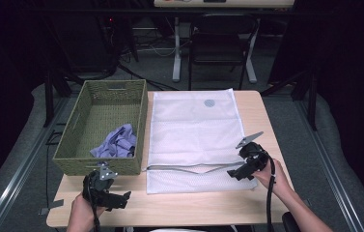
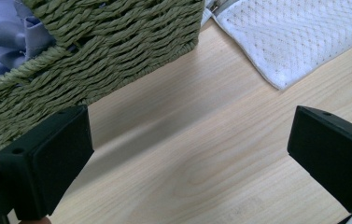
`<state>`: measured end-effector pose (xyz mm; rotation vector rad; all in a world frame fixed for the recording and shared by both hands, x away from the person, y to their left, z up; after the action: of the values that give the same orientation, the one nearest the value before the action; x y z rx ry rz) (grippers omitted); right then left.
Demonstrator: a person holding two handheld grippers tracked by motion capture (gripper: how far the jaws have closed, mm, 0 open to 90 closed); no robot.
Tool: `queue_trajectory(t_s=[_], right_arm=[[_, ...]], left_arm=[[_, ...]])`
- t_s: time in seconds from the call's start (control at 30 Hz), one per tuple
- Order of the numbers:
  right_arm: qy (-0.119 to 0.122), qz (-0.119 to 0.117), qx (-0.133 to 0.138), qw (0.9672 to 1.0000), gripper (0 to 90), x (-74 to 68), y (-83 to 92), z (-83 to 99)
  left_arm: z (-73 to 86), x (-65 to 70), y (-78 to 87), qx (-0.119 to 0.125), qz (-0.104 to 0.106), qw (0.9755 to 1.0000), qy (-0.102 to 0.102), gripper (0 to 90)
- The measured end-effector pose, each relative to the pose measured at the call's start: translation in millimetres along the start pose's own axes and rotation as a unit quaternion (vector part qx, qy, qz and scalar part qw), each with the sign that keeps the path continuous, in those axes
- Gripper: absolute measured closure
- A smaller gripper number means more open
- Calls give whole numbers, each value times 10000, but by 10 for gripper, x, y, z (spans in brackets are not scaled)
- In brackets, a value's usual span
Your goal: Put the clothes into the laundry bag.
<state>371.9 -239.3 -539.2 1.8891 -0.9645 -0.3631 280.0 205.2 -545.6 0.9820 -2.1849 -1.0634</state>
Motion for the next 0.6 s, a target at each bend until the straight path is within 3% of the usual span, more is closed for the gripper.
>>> queue_trajectory(t_s=[0.27, 0.6], right_arm=[[113, -38, 93, 9999, 0, -25, -95, -194], [309, -134, 21, 9994, 0, -79, -215, -376]], left_arm=[[2, -1, -1, -6, -10, 10000, 19, 0], [3, -1, -1, -45, 28, 10000, 4, 0]])
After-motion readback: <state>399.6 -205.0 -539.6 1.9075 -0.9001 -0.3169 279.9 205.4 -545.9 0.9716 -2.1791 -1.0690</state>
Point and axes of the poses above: each handheld gripper's, and its own axes: y roughly backward along the jaws, z roughly out of its underside, x roughly to its right, the point moved 3 cm from there along -y, roughly forward along the jaws, and after that the axes turned 12 degrees about z, right-handed, at the moved point
